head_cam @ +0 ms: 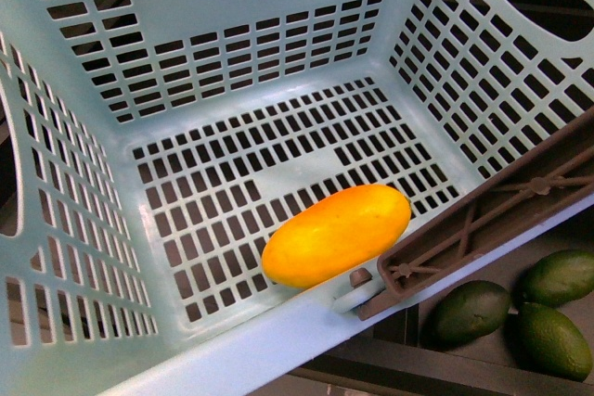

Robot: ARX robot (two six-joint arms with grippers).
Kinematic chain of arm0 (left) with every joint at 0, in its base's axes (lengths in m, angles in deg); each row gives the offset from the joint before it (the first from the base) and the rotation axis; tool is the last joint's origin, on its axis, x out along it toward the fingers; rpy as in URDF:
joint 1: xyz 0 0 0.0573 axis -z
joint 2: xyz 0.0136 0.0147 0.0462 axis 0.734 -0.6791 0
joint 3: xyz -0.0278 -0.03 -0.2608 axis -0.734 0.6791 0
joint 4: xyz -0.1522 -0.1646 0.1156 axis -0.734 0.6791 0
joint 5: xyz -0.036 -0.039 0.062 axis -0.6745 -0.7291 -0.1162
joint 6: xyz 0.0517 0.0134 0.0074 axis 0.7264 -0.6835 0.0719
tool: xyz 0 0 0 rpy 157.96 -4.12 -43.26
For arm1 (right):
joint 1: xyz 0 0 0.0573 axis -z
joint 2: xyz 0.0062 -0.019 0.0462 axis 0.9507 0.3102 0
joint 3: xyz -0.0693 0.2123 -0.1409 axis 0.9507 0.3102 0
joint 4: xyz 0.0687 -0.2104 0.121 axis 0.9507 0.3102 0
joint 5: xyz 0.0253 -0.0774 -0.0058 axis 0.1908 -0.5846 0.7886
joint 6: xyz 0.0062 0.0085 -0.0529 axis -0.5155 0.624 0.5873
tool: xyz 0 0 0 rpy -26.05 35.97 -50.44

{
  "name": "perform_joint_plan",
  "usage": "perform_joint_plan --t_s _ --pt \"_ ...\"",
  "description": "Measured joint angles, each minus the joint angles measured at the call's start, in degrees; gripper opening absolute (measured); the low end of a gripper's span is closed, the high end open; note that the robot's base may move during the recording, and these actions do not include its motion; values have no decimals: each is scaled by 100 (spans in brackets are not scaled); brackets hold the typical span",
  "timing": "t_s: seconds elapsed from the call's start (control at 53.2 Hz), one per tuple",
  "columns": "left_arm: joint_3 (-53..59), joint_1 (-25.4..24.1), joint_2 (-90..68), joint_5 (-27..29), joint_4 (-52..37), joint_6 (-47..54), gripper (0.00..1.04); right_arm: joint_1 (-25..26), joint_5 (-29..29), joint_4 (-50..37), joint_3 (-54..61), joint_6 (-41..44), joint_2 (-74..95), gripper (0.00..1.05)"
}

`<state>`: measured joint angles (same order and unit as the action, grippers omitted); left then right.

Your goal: Pick mango and avocado into basket

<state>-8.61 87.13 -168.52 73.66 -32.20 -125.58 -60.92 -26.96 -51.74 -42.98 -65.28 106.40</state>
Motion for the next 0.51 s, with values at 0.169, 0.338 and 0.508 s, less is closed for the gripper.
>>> perform_joint_plan --t_s 0.169,0.338,0.508 --pt "0 2 0 -55 0 -2 5 -260 562 -791 -621 -15 1880 96" --pt "0 2 0 -66 0 0 5 -468 772 -1036 -1102 68 2861 96" --pt "0 2 0 -57 0 -2 5 -588 870 -1104 -1515 170 3532 96"
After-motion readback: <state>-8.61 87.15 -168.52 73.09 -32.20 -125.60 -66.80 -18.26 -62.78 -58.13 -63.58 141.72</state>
